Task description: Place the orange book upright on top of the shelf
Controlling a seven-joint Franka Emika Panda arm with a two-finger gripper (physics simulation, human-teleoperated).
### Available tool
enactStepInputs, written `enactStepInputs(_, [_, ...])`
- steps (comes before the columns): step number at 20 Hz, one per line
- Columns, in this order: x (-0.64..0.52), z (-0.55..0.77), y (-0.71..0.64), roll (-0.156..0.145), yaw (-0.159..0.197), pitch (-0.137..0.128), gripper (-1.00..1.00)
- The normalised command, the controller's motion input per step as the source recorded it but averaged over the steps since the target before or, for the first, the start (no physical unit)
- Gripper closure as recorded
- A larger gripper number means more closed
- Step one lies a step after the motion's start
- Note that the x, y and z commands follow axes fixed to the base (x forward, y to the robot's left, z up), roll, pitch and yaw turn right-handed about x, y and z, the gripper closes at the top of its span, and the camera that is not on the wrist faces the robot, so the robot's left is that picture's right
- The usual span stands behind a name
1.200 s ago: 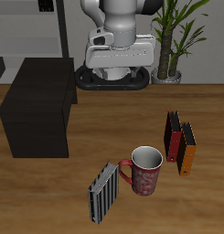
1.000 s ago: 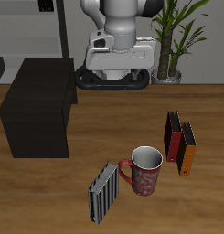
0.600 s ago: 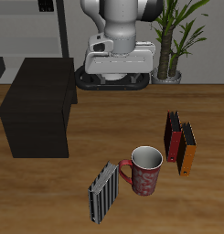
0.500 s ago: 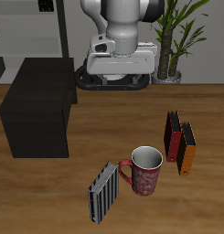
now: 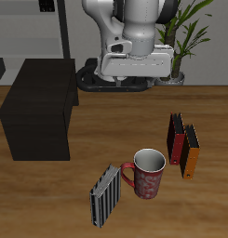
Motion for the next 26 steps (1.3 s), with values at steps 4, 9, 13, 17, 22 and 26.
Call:
enactStepInputs(4, [0.08, 0.01, 0.30, -0.015, 0.010, -0.024, -1.00])
enactStepInputs(9, [0.23, 0.02, 0.44, -0.015, -0.002, -0.018, -1.00])
enactStepInputs(13, [0.22, -0.04, 0.57, -0.003, 0.022, -0.034, -1.00])
enactStepInputs(17, [0.13, -0.06, 0.33, 0.012, 0.015, -0.004, -1.00])
enactStepInputs(22, [0.14, -0.03, 0.27, -0.005, -0.006, -0.025, -1.00])
enactStepInputs(26, [0.08, -0.04, 0.19, 0.002, -0.039, -0.016, -1.00])
